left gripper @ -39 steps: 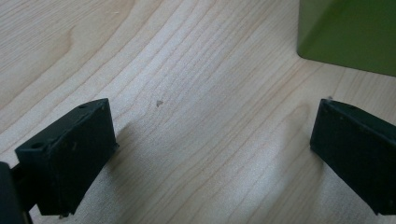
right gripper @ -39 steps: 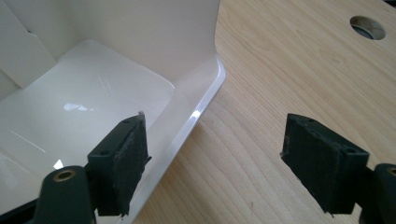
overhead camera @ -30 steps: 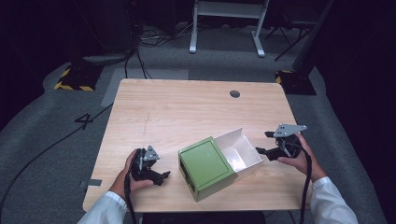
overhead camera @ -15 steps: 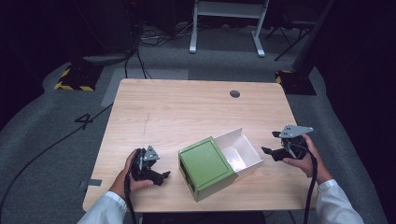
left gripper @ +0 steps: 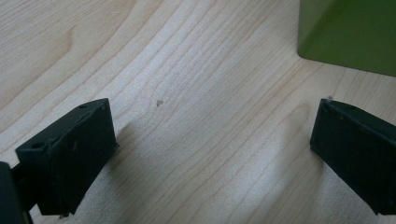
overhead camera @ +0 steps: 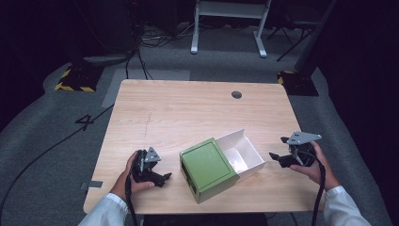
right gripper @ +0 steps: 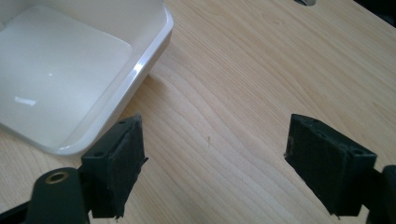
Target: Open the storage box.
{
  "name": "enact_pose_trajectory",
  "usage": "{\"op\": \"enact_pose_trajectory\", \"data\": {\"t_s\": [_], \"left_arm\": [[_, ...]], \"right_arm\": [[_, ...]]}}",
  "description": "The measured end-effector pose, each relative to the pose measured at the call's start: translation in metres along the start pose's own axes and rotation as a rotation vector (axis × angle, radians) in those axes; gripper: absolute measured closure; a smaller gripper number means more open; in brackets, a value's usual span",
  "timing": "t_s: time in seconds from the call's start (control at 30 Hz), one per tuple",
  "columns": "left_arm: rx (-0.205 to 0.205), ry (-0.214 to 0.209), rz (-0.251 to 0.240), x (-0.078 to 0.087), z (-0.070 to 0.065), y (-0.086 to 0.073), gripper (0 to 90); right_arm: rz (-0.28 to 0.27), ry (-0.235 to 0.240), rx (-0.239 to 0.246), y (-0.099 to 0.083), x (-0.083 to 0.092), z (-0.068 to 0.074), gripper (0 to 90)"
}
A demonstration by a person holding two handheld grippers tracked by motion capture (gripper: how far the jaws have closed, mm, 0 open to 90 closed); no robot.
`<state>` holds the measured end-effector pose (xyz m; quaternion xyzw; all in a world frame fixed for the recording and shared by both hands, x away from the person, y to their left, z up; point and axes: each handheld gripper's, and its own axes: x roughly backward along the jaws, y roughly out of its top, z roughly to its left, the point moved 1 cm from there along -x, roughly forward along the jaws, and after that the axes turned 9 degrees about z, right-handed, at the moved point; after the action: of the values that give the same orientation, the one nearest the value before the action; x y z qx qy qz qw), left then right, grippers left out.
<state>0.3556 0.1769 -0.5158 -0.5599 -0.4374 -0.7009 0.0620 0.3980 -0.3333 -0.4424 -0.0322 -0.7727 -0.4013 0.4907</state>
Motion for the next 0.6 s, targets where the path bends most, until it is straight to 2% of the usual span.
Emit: {"op": "enact_pose_trajectory", "data": {"t_s": [0.43, 0.6], "left_arm": [[0.001, 0.0, 0.0, 0.0, 0.0, 0.0, 0.4], [0.001, 0.001, 0.002, 0.0, 0.0, 0.0, 0.4]], "right_arm": [[0.016, 0.007, -0.003, -0.026, -0.002, 0.009, 19.7], [0.042, 0.009, -0.006, -0.04, -0.003, 0.012, 19.6]]}}
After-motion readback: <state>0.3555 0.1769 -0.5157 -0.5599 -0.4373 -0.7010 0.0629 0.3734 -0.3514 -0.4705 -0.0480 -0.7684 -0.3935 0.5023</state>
